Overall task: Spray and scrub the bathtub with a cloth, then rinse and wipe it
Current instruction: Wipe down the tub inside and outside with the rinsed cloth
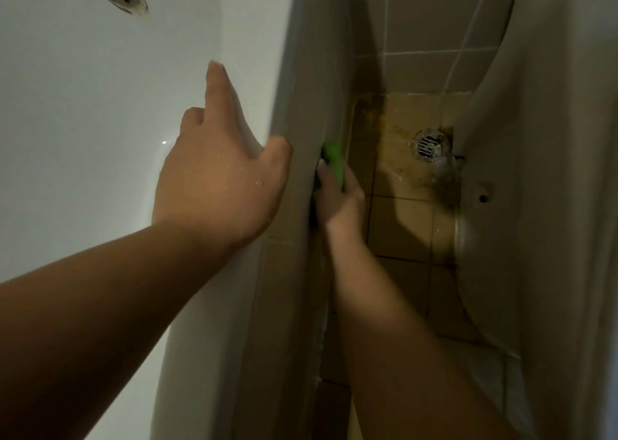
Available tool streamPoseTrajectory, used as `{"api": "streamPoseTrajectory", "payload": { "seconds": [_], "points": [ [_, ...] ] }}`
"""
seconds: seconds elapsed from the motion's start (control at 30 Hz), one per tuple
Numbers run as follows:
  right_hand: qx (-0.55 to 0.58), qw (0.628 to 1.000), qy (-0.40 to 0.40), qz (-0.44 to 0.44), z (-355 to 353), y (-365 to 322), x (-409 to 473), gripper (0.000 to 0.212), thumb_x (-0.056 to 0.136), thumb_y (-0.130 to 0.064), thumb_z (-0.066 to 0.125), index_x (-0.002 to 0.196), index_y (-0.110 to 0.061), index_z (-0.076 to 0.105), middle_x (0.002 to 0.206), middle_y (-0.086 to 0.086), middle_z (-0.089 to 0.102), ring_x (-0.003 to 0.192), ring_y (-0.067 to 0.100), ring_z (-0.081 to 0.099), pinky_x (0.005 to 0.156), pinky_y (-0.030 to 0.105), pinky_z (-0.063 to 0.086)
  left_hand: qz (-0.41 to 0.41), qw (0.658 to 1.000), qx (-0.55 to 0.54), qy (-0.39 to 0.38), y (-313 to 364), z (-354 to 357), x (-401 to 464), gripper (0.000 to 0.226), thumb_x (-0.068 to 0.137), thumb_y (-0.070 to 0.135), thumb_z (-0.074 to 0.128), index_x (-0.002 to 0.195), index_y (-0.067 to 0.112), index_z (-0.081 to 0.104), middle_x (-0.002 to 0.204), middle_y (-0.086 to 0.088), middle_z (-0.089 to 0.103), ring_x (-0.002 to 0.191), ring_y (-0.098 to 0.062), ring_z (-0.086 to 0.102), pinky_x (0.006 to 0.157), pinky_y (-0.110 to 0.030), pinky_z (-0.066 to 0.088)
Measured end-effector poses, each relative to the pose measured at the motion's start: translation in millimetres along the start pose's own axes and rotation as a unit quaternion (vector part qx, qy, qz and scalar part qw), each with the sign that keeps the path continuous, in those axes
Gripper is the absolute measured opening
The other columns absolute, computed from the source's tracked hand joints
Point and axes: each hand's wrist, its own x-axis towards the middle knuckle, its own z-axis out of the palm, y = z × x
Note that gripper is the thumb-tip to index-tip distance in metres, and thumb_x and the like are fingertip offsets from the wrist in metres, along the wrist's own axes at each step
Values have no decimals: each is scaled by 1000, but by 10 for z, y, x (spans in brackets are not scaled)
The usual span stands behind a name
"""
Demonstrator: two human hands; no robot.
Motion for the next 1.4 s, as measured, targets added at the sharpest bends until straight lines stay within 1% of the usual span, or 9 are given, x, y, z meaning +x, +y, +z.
{"api": "streamPoseTrajectory", "payload": {
  "seconds": [0.13,0.27,0.37,0.5,0.63,0.9,1.03,1.2,1.4],
  "points": [
    [-9,999,-32,-30,-138,342,-558,37,100,-43,62,136,-46,61,132,-15,67,121,5,62,99,26,51,0,1000,3,2,35,-18,9,81,103,57,45,165,32,-2,165,-6,34,144,-32,42,107,-42,39],
    [-38,997,27,59,-90,370,-270,37,100,-29,60,136,-24,67,122,3,72,114,25,66,93,35,54,0,1000,15,1,55,-23,49,78,104,60,40,165,33,-2,164,-6,36,143,-33,43,111,-45,39],
    [40,994,48,93,81,-35,0,31,102,-25,62,131,-19,71,121,9,73,93,18,68,82,24,55,3,1000,16,3,74,-13,84,78,105,61,38,165,32,-1,161,-7,39,141,-32,46,108,-43,41],
    [13,1000,-11,-10,141,-656,-241,38,105,-29,54,142,-27,62,127,-6,67,105,9,60,93,23,48,6,1000,-7,4,54,-13,107,70,107,60,28,165,33,0,160,-6,42,142,-28,45,103,-34,34],
    [-10,991,-87,-104,-15,-841,-834,53,108,-24,41,160,-24,37,160,-6,43,123,-13,39,91,-7,27,5,999,-51,12,20,-33,117,60,111,52,25,165,36,8,159,-1,44,143,-22,42,101,-24,26],
    [-42,984,-86,-149,-122,-471,-1453,57,104,-50,43,158,-51,26,163,-24,32,149,-6,29,124,35,31,-11,988,-153,-1,-41,-77,168,52,111,47,32,162,44,20,163,21,33,150,-6,30,107,-11,14],
    [-85,983,-56,-152,64,-928,-1057,51,110,-38,43,160,-41,32,160,-15,41,132,-7,42,101,3,32,-23,982,-186,-8,-67,-76,203,51,111,48,33,161,47,21,162,25,32,148,-1,30,91,4,12],
    [-100,982,-44,-154,177,-1228,-829,47,110,-38,42,157,-42,39,154,-15,49,134,3,47,109,21,37,-5,983,-183,-7,-82,-66,243,51,111,47,33,161,46,22,161,24,34,146,-1,32,89,6,12],
    [-125,981,-51,-138,19,-895,-1362,46,110,-38,43,155,-47,37,157,-27,35,140,-12,30,96,-11,13,13,982,-187,-13,-120,-77,338,49,110,50,32,158,53,23,159,22,39,148,-9,37,108,-19,21]
  ]
}}
